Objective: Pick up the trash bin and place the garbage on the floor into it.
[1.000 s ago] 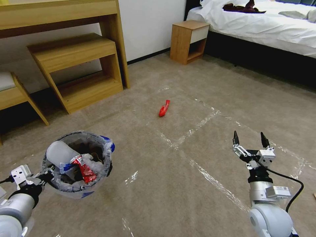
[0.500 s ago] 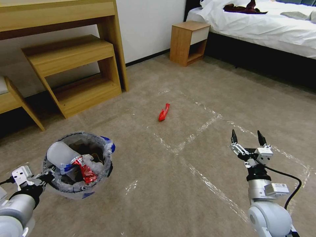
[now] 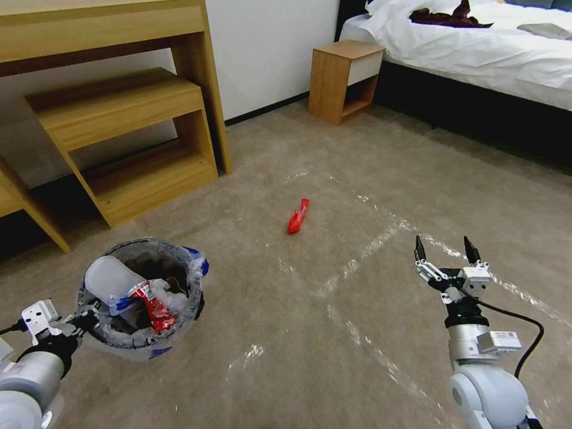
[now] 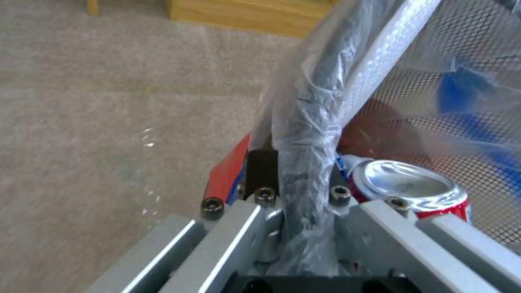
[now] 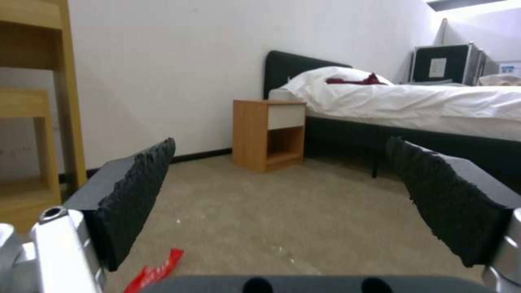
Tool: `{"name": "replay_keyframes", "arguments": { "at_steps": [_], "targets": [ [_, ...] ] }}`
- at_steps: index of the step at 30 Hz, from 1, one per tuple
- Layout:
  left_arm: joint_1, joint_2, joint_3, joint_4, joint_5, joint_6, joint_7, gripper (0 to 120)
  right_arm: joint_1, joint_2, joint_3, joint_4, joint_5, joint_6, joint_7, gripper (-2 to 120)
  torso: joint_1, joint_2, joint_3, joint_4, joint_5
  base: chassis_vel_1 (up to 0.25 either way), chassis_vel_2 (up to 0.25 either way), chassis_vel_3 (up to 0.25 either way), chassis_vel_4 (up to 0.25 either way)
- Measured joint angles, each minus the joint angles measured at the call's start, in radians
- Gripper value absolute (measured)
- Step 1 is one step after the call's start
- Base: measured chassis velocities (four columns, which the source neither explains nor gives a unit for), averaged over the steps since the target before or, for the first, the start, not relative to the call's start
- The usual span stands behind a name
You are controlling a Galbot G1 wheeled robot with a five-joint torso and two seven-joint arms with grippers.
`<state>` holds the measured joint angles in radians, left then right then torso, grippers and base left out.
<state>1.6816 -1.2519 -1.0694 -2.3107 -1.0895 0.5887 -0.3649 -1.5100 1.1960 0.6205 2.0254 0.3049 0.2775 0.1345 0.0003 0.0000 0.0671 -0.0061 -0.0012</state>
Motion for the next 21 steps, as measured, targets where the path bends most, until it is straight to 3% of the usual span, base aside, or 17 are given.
{"name": "replay_keyframes", "arguments": {
  "at_steps": [21],
  "targets": [
    [-0.006, 0.001, 0.000, 0.014, -0.002, 0.000, -0.001, 1, 0.009, 0.000, -0.024, -0.017, -0.008, 0.010, 0.004, 99, 0.000, 0.000, 0.000, -0.0001, -0.0002, -0.202, 0.205, 0.204, -0.212]
  ]
}}
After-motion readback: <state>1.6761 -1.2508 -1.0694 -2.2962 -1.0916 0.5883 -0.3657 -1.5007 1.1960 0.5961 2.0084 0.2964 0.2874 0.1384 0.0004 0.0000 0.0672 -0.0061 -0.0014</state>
